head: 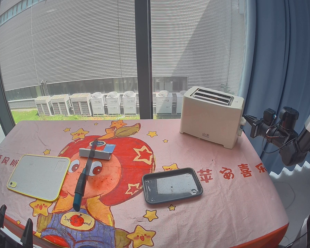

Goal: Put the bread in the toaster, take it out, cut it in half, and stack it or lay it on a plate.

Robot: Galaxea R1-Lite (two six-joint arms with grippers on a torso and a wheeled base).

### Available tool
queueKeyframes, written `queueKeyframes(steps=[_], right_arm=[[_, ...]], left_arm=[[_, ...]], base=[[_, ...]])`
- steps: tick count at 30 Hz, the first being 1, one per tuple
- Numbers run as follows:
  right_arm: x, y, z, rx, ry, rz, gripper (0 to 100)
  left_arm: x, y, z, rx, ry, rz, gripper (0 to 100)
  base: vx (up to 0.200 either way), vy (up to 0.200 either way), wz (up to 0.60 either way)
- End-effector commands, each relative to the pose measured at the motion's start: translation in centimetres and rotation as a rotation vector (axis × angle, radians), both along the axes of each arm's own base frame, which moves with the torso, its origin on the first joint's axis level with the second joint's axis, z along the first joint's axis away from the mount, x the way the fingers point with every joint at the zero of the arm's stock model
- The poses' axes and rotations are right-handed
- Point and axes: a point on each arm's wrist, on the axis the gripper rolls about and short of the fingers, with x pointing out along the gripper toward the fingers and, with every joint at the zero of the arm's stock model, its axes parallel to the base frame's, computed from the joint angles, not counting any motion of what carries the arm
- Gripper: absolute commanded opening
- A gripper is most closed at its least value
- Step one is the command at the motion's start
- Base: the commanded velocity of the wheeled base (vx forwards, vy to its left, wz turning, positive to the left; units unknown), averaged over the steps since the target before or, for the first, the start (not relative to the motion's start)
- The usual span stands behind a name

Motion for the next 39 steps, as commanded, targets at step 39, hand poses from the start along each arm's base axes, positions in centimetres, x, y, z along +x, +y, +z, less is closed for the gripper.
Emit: queueKeyframes(steps=[39], right_arm=[[-4.2,0.6,0.6,-0.073,0.039,0.024,0]], left_arm=[[0.0,0.0,-0.5,0.000,0.002,0.000,100]], base=[[0.000,0.000,0.00]])
